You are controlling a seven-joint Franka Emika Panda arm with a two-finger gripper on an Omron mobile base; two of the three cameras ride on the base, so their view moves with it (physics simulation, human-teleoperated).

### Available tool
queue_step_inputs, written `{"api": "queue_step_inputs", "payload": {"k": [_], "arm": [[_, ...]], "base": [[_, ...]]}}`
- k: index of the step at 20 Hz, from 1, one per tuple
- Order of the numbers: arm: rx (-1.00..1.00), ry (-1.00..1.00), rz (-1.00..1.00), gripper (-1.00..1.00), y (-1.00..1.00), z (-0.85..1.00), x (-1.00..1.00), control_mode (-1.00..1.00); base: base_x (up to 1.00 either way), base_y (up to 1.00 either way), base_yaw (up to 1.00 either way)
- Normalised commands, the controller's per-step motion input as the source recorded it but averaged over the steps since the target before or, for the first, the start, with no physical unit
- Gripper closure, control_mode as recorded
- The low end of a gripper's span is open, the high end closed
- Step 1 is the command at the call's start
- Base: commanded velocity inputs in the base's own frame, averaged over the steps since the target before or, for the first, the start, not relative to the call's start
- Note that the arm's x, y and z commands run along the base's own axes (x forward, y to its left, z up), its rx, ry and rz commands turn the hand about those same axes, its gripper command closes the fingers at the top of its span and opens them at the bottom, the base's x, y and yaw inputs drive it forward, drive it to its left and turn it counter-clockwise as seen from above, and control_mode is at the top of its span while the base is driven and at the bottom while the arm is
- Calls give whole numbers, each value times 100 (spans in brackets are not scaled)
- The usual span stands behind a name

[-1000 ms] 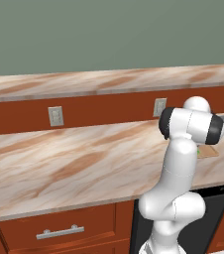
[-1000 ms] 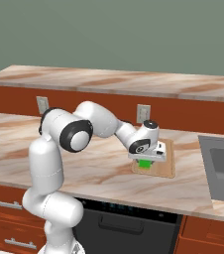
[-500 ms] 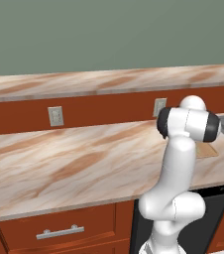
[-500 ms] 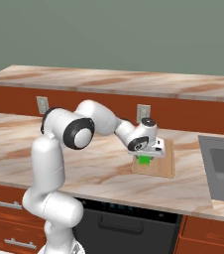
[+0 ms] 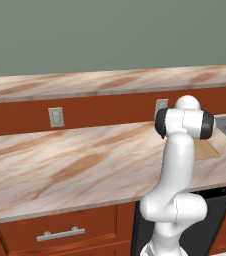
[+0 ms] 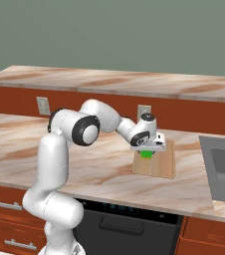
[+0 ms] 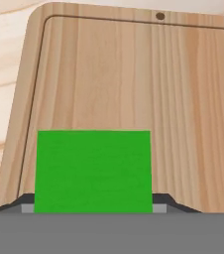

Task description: Pick up the sponge from the counter and clean the cutting board by briefly scrubbing or pressing down on the cutting board. Once finished, release the sponge.

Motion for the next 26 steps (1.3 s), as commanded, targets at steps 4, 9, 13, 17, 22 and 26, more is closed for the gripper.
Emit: {"api": "queue_step_inputs", "payload": {"k": [4,9,13,17,22,26], "arm": [[0,0,0,100,0,-11,64,-100],[0,0,1,100,0,-12,53,-100],[0,0,2,100,-2,-22,12,-100],[-1,0,3,100,-15,-59,0,-100],[-4,0,2,100,-41,-52,0,-100],[-4,-3,4,100,-70,-27,0,-100]], "base": [[0,0,0],[0,0,0],[0,0,0],[0,0,0],[0,0,0],[0,0,0]]}}
